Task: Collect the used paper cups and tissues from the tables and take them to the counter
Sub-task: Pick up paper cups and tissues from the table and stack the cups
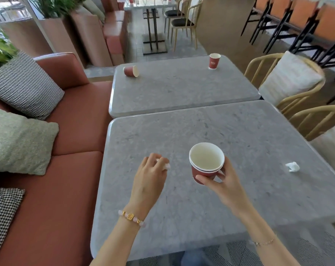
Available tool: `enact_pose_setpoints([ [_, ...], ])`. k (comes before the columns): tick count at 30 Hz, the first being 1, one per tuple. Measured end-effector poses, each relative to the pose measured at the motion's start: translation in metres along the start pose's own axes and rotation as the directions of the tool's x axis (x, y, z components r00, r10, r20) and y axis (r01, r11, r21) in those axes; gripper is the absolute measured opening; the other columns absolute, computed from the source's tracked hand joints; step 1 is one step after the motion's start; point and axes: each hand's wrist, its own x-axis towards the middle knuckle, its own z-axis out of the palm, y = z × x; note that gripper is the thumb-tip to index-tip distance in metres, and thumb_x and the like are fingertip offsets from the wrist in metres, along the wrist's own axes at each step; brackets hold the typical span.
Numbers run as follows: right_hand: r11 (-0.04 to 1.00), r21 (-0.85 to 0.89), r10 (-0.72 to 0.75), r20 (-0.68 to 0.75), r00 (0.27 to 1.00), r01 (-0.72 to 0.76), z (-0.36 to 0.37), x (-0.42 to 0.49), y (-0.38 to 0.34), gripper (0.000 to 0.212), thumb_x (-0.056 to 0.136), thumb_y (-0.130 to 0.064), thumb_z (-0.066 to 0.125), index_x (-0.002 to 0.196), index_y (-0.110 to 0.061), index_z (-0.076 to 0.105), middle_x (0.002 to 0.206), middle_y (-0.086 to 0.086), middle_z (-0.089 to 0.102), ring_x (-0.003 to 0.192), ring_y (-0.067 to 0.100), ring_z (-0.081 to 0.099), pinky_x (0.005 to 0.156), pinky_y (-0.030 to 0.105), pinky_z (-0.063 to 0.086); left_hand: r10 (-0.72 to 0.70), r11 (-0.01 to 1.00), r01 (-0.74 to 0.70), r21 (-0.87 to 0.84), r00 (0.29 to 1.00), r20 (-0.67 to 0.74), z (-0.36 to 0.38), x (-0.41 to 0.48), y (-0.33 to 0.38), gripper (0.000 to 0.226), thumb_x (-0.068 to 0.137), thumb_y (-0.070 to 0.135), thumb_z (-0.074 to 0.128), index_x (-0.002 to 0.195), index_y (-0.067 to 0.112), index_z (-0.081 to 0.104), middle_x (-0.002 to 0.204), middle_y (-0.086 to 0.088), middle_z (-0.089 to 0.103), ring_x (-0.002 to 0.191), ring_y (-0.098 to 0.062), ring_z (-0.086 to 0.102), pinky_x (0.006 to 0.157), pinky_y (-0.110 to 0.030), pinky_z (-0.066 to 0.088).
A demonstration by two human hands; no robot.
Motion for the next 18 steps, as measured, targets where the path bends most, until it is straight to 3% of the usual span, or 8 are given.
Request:
enact_pose_setpoints([
  [6,1.000,-0.002,0.030,-0.186,0.982,-0.031,-0.017,-0.057,0.001,0.069,0.066,-0.018,0.084,0.122,-0.039,0.049,0.116,-0.024,0.060,0.108,0.000,0.059,0.088,0.022,0.046,0.177,0.980,-0.175,-0.093,0.984,0.018,-0.007,-0.021,0.034,0.014,0.079,-0.006,0.066,0.090,0.002,0.066,0.096,-0.010,0.063,0.081,-0.032,0.055,0.065,-0.041,0.050],
  [9,0.999,-0.004,0.033,-0.264,0.964,-0.035,-0.031,-0.086,-0.003,0.067,0.065,-0.024,0.084,0.117,-0.047,0.048,0.115,-0.028,0.060,0.107,-0.005,0.058,0.082,0.012,0.047,0.276,0.954,-0.267,-0.136,0.960,0.052,-0.004,-0.032,0.052,0.015,0.080,-0.005,0.066,0.093,0.003,0.066,0.096,-0.009,0.063,0.081,-0.030,0.055,0.069,-0.040,0.049],
  [14,0.998,-0.043,0.020,-0.379,0.925,-0.039,-0.064,-0.128,-0.012,0.061,0.066,-0.028,0.084,0.105,-0.060,0.049,0.109,-0.036,0.060,0.103,-0.012,0.057,0.079,0.009,0.047,0.388,0.909,-0.360,-0.208,0.915,0.113,0.006,-0.043,0.084,0.016,0.082,-0.001,0.066,0.097,0.006,0.065,0.098,-0.007,0.063,0.083,-0.028,0.054,0.070,-0.040,0.048],
  [18,0.999,-0.027,0.022,-0.459,0.888,-0.039,-0.099,-0.152,-0.014,0.059,0.065,-0.030,0.083,0.111,-0.048,0.052,0.111,-0.028,0.062,0.105,-0.005,0.059,0.086,0.018,0.049,0.451,0.877,-0.416,-0.238,0.885,0.114,0.019,-0.045,0.120,0.017,0.079,0.000,0.070,0.095,0.007,0.065,0.096,-0.006,0.063,0.083,-0.028,0.056,0.068,-0.038,0.049],
])
